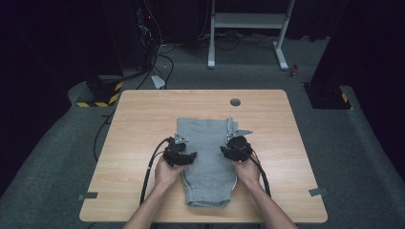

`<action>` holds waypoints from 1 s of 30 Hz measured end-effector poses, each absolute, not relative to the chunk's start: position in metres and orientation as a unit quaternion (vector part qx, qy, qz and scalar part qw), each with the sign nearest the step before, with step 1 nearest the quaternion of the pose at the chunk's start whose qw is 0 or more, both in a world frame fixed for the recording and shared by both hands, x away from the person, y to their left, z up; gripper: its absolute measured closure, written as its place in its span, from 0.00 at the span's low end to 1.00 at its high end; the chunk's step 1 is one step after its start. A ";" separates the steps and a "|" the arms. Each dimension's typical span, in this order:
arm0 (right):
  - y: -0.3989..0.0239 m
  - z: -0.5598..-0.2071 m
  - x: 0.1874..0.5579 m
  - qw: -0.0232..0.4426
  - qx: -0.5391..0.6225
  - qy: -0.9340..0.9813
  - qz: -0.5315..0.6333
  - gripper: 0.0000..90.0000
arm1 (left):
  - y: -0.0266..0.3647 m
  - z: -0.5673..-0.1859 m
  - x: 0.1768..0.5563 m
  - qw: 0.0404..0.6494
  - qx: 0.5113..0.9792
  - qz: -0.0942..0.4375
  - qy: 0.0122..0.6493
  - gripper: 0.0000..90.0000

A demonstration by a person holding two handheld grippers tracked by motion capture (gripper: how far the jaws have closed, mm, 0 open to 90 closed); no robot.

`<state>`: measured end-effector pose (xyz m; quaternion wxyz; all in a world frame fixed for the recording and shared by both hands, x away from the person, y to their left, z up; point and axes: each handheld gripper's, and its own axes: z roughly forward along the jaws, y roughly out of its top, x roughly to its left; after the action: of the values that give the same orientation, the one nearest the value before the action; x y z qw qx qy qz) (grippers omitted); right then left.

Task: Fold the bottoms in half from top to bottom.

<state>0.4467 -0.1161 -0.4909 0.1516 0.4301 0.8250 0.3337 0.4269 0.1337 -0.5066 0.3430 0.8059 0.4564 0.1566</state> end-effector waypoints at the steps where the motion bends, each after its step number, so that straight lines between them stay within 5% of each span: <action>1: -0.119 -0.494 0.450 0.150 0.436 0.825 0.326 0.73 | 0.134 -0.509 0.428 0.340 0.806 0.151 0.461 0.47; 8: -0.152 -0.504 0.450 0.151 0.467 0.818 0.299 0.71 | 0.134 -0.512 0.429 0.330 0.813 0.159 0.452 0.47; 22: -0.128 -0.490 0.492 0.186 0.496 0.798 0.287 0.70 | 0.134 -0.512 0.453 0.324 0.805 0.169 0.468 0.46; 27: -0.125 -0.494 0.505 0.170 0.502 0.804 0.271 0.92 | 0.131 -0.513 0.456 0.317 0.810 0.169 0.464 0.46; 30: -0.126 -0.488 0.503 0.185 0.492 0.803 0.280 0.97 | 0.132 -0.513 0.456 0.317 0.810 0.168 0.464 0.46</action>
<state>0.5031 -0.1260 -0.4883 0.1849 0.4922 0.8034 0.2796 0.4561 0.1323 -0.5128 0.3166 0.8101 0.4640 0.1679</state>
